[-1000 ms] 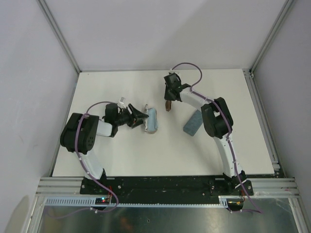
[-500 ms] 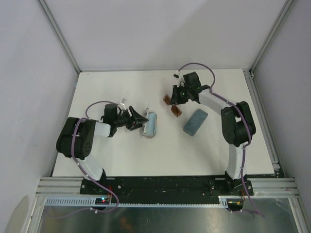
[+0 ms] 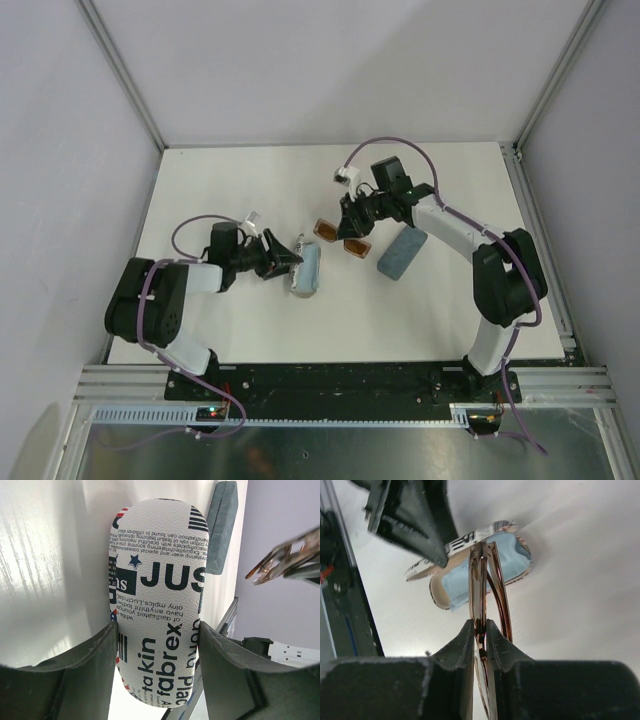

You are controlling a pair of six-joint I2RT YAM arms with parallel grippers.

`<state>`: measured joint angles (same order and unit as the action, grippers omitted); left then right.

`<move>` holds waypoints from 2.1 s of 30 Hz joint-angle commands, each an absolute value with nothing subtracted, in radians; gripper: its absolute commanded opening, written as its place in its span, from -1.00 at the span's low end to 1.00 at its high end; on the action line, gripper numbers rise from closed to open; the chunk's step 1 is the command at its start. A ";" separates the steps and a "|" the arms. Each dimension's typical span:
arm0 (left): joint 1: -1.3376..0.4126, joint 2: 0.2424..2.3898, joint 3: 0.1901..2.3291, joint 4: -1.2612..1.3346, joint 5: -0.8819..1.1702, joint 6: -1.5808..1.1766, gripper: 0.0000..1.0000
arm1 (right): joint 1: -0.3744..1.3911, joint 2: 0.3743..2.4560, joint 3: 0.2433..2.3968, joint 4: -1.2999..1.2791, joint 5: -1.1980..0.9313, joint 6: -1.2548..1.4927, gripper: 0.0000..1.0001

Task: Organize the sunglasses
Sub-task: Place the sunglasses in the sunglasses case.

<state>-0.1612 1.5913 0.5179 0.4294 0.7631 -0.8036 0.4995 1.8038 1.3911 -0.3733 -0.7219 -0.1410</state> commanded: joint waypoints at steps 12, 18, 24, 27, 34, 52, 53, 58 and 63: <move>-0.165 1.528 0.487 0.364 0.787 -0.739 -0.10 | 0.643 1.684 1.310 -0.432 -0.531 -0.816 -1.00; -0.166 1.528 0.491 0.359 0.792 -0.738 -0.10 | 0.670 1.603 1.201 -0.269 -0.532 -0.826 -1.00; -0.166 1.523 0.491 0.355 0.791 -0.738 -0.10 | 0.690 1.582 1.166 -0.266 -0.468 -0.743 -1.00; -0.166 1.518 0.490 0.353 0.786 -0.739 -0.10 | 0.711 1.580 1.165 -0.334 -0.441 -0.696 -1.00; -0.166 1.494 0.483 0.352 0.769 -0.750 -0.10 | 0.712 1.553 1.159 -0.298 -0.423 -0.179 -1.00; -0.176 1.405 0.400 0.435 0.656 -0.852 -0.11 | 0.709 1.647 0.896 0.416 -0.215 1.046 -1.00; -0.176 1.409 0.395 0.446 0.655 -0.858 -0.11 | 0.714 1.659 0.879 0.459 -0.210 1.067 -1.00; -0.176 1.445 0.381 0.502 0.671 -0.886 -0.11 | 0.742 1.725 0.830 0.644 -0.194 1.129 -1.00; -0.177 1.481 0.380 0.549 0.692 -0.909 -0.11 | 0.765 1.788 0.768 0.833 -0.164 1.179 -1.00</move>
<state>-0.1699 1.4590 0.3878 0.4702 0.6792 -0.8829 0.7467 1.7458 0.8036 0.5781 -0.2058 1.0985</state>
